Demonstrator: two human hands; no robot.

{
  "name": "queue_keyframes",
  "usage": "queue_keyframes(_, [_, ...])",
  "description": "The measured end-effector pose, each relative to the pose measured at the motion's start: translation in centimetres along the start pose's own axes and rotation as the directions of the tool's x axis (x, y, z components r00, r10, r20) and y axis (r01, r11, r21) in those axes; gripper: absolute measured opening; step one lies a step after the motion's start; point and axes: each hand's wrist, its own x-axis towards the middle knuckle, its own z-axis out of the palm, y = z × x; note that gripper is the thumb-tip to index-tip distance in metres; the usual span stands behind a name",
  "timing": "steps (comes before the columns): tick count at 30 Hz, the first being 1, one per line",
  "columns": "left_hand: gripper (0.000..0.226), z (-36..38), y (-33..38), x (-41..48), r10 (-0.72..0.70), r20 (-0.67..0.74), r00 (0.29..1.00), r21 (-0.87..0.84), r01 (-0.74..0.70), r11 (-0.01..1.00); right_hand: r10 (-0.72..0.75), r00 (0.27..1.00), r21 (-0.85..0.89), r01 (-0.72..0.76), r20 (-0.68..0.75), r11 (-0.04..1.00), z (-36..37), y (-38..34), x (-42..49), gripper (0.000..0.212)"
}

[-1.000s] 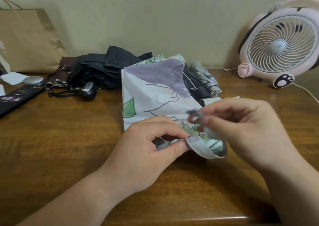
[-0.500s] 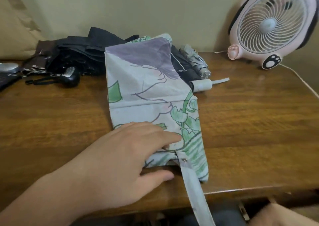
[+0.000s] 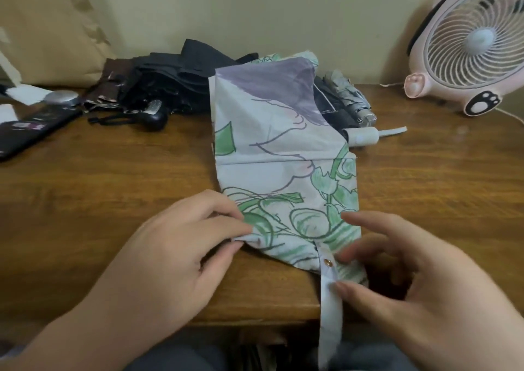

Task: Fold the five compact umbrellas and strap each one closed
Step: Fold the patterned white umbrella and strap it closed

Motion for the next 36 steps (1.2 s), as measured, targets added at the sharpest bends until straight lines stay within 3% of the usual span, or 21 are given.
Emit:
queue_keyframes(3, [0.008,-0.2,0.4,-0.1,-0.115,-0.078,0.99,-0.138,0.104,0.985,-0.015,0.994,0.079,0.024,-0.11,0.997,-0.3,2.6,-0.7,0.063])
queue_keyframes(6, [0.011,-0.1,0.7,-0.2,-0.173,-0.131,0.976,-0.223,0.141,0.964,0.086,0.991,0.169,-0.069,-0.098,0.983,-0.3,2.1,-0.7,0.07])
queue_keyframes(8, [0.018,-0.1,0.8,-0.2,-0.197,-0.147,0.969,-0.269,0.153,0.951,0.124,0.99,0.349,-0.092,-0.069,0.932,-0.6,2.0,-1.0,0.073])
queue_keyframes(11, [0.031,-0.2,0.9,0.3,-0.226,-0.13,0.965,-0.317,0.175,0.932,0.065,0.99,0.531,0.01,-0.122,0.848,0.3,2.2,-0.9,0.063])
queue_keyframes(14, [0.035,-0.2,0.7,0.5,-0.232,-0.105,0.967,-0.334,0.186,0.924,0.09,0.99,0.501,-0.023,-0.111,0.865,0.6,2.9,-0.2,0.065])
queue_keyframes(20, [0.05,-0.2,0.9,0.6,-0.3,-0.011,0.954,-0.5,0.255,0.828,-0.028,0.999,0.497,0.041,-0.033,0.867,0.5,2.7,-0.1,0.079])
queue_keyframes(25, [0.049,-0.5,0.1,0.3,-0.303,0.025,0.953,-0.466,0.279,0.84,-0.085,0.996,0.431,0.09,-0.032,0.898,0.1,3.3,-0.2,0.079])
queue_keyframes(29, [0.049,-0.8,-0.3,-0.1,-0.176,0.12,0.977,-0.345,0.208,0.915,-0.035,0.999,0.432,0.031,0.0,0.901,0.0,3.6,-0.9,0.068])
queue_keyframes(33, [0.034,-1.4,-1.0,0.0,-0.089,0.302,0.949,-0.279,0.177,0.944,-0.059,0.997,0.189,0.068,-0.054,0.98,-0.4,3.1,-1.5,0.041])
queue_keyframes(36, [0.017,-1.3,-0.9,0.4,-0.077,0.258,0.963,-0.269,0.148,0.952,-0.063,0.997,0.089,0.066,-0.039,0.994,-1.2,2.3,-1.8,0.029])
